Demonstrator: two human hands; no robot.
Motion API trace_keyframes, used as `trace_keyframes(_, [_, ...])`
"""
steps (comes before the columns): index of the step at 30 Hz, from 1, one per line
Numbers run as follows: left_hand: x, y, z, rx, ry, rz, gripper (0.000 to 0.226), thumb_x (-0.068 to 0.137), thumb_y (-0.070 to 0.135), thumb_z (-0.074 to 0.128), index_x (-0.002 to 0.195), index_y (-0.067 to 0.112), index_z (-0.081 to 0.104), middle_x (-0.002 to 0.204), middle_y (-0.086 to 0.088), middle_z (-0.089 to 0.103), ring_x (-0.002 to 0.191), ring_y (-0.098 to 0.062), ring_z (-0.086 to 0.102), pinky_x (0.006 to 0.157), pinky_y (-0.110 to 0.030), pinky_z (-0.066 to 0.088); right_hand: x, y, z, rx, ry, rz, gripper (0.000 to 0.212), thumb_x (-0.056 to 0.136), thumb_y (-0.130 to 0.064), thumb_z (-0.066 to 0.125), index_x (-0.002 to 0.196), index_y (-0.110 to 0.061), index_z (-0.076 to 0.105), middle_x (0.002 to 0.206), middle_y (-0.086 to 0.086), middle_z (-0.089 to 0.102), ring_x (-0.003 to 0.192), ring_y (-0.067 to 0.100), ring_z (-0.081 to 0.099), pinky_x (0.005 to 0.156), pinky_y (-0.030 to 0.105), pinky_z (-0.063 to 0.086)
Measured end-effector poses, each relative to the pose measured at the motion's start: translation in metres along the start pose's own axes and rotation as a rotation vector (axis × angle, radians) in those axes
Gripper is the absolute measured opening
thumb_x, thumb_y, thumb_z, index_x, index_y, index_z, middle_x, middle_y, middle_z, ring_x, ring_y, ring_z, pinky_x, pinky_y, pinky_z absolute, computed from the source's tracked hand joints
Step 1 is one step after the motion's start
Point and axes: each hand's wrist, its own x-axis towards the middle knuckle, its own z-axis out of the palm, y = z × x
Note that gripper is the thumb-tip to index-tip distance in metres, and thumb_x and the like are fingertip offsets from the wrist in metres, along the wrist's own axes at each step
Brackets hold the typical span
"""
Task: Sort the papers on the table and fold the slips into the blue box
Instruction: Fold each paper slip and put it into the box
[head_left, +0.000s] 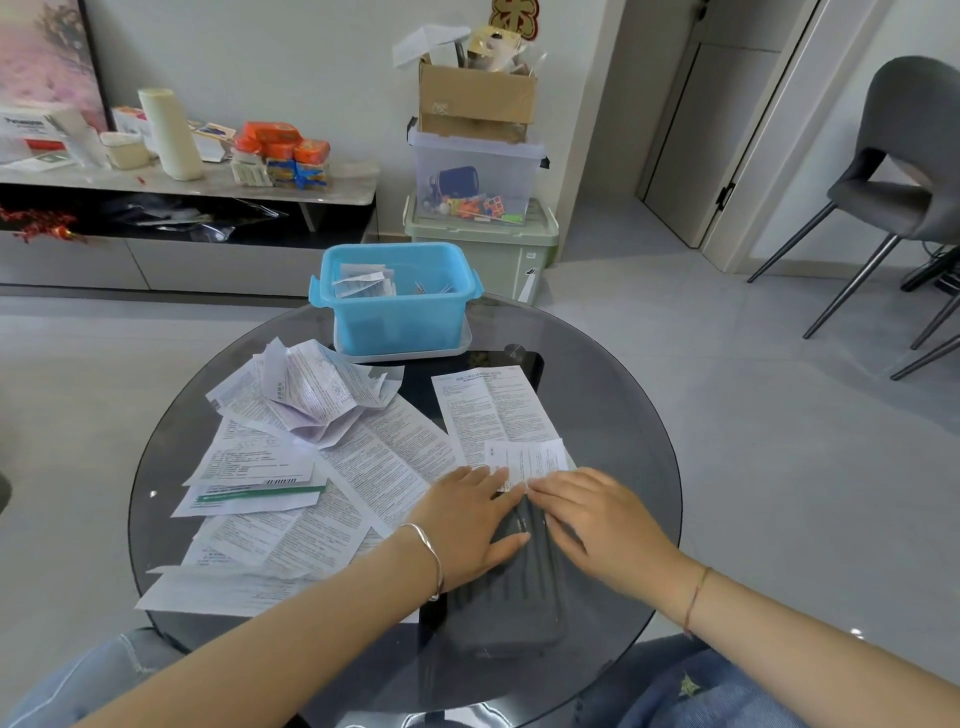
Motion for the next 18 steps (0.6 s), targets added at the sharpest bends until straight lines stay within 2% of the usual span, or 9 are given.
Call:
trace_keyframes(4, [0.0,0.001,0.0,-0.005,-0.003,-0.007,0.063,0.1,0.053,0.018,0.153,0.019,0.011,0.16,-0.007,0.013,0.146,-0.024,0.014,0.118,-0.034,0.009,-0.003,0.0,0.002,0.059,-0.016,0.067,0.038,0.091,-0.027,0.04,0.116,-0.019,0.068,0.119,-0.009,0.066,0.107,0.008,0.061,0.096,0.027,0.046])
trace_keyframes(7, [0.001,0.003,0.0,-0.004,-0.014,-0.014,0.063,0.1,0.052,0.018,0.153,0.018,0.011,0.16,-0.008,0.013,0.146,-0.025,0.014,0.119,-0.035,0.009,-0.002,-0.001,0.002,0.037,-0.004,0.071,0.04,0.089,-0.027,0.04,0.116,-0.019,0.068,0.117,-0.008,0.067,0.105,0.009,0.062,0.095,0.026,0.046])
trace_keyframes(13, [-0.002,0.004,-0.004,-0.001,-0.023,-0.026,0.063,0.101,0.049,0.019,0.152,0.011,0.015,0.159,-0.008,0.014,0.146,-0.023,0.016,0.118,-0.033,0.008,0.003,0.0,0.001,-0.054,0.014,0.012,0.038,0.083,-0.024,0.042,0.104,-0.017,0.073,0.108,-0.005,0.07,0.094,0.01,0.064,0.091,0.026,0.049])
trace_keyframes(18, [-0.007,-0.003,-0.004,0.026,-0.044,-0.039,0.064,0.101,0.048,0.02,0.151,0.008,0.019,0.159,-0.007,0.018,0.144,-0.021,0.019,0.118,-0.034,0.007,-0.004,0.011,-0.002,-0.061,0.045,0.046,0.032,0.077,-0.021,0.048,0.094,-0.019,0.076,0.104,-0.005,0.071,0.093,0.011,0.066,0.095,0.031,0.046])
